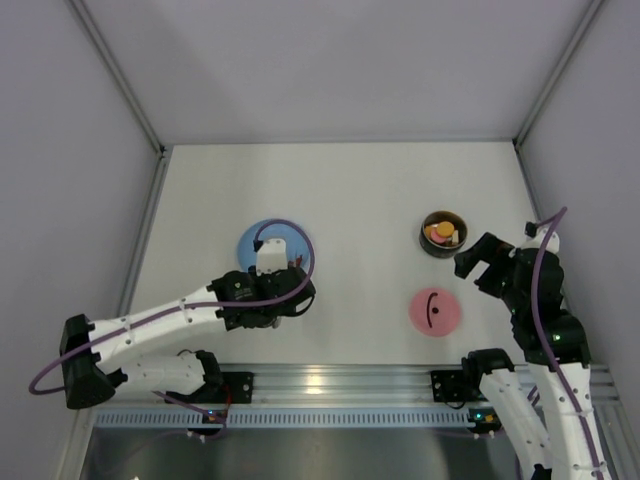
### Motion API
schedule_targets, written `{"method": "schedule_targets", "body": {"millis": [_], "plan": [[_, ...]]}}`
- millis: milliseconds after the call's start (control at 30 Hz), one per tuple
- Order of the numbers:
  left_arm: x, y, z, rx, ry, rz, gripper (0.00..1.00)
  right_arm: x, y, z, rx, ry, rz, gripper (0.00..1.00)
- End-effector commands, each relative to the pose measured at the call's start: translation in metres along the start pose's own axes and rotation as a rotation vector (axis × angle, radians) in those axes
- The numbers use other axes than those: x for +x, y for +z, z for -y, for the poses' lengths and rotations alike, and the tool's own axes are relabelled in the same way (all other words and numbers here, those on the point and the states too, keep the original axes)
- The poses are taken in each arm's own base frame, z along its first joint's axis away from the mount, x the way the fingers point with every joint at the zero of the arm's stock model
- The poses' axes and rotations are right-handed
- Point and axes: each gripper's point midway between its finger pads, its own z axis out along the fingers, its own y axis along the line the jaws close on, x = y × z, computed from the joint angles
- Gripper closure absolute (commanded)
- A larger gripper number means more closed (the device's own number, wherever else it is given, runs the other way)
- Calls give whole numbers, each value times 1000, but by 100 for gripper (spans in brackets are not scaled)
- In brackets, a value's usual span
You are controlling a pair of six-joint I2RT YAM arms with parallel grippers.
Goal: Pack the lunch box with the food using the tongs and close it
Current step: Pick up the fake food from the plate.
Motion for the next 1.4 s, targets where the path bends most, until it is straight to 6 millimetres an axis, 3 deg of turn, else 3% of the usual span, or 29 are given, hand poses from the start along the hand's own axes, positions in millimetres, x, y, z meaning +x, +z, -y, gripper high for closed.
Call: {"method": "schedule_targets", "body": {"millis": [0, 700, 1367], "plan": [[-1, -1, 0, 15, -44, 16, 51, -10, 3, -3, -15, 5, 48, 0], [11, 25, 9, -3, 9, -34, 50, -5, 5, 0, -14, 5, 42, 1], [12, 35, 13, 41, -11, -85, 65, -3, 6, 0, -17, 4, 38, 1]]}}
